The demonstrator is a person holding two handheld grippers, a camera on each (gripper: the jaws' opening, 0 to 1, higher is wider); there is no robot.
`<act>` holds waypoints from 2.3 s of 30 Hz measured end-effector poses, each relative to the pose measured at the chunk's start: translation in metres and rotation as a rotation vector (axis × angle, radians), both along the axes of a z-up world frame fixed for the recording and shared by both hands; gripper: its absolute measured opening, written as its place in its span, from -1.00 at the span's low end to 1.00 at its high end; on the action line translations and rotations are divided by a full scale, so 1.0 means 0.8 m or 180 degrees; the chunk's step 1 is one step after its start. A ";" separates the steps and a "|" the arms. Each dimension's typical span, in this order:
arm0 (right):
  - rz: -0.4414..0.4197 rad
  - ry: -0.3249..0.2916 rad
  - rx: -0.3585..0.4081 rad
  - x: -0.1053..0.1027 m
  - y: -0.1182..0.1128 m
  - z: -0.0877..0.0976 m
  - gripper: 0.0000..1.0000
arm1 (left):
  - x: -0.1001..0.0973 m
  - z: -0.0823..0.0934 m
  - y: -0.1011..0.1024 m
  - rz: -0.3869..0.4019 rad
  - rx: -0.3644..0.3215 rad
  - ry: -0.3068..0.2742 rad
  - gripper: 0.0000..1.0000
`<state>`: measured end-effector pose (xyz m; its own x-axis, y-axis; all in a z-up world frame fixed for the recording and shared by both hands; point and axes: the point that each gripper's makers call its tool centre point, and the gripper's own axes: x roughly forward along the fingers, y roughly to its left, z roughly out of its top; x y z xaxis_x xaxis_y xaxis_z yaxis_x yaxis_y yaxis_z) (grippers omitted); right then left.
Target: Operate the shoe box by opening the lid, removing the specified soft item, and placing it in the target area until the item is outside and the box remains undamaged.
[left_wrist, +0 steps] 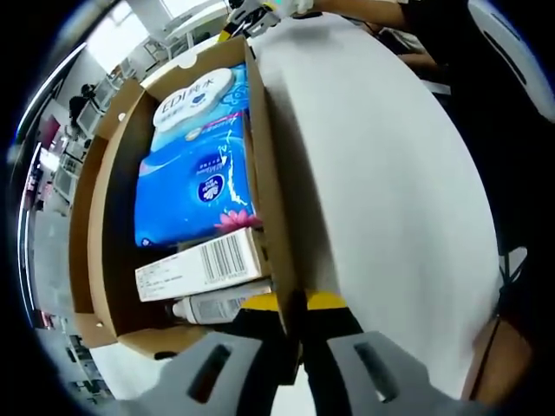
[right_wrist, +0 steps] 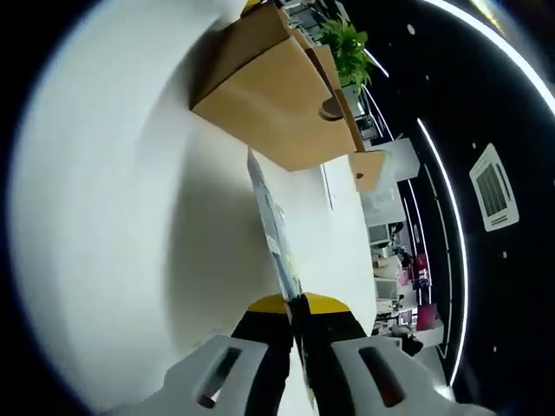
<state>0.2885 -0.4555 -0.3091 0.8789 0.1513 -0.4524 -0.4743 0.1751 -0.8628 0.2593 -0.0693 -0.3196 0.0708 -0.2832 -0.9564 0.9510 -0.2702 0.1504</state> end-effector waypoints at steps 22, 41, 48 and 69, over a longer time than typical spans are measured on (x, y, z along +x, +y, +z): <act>-0.0132 0.0294 0.0182 -0.011 -0.019 -0.010 -0.91 | -0.001 -0.001 0.000 -0.0003 -0.0002 -0.0005 -0.91; -0.0305 0.0450 0.0164 -0.021 -0.053 -0.011 -0.86 | -0.001 -0.001 -0.001 -0.0015 0.0003 -0.0023 -0.91; -0.0382 0.0623 0.0177 -0.030 -0.058 -0.025 -0.82 | 0.000 -0.001 -0.001 -0.0020 -0.0002 -0.0024 -0.91; -0.0770 0.0863 0.0857 -0.045 -0.048 -0.022 -0.66 | 0.000 -0.001 0.000 -0.0043 -0.0011 -0.0034 -0.91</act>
<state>0.2521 -0.4938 -0.3268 0.7587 0.1000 -0.6437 -0.5946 0.5100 -0.6216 0.2591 -0.0695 -0.3202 0.0770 -0.2874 -0.9547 0.9456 -0.2826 0.1614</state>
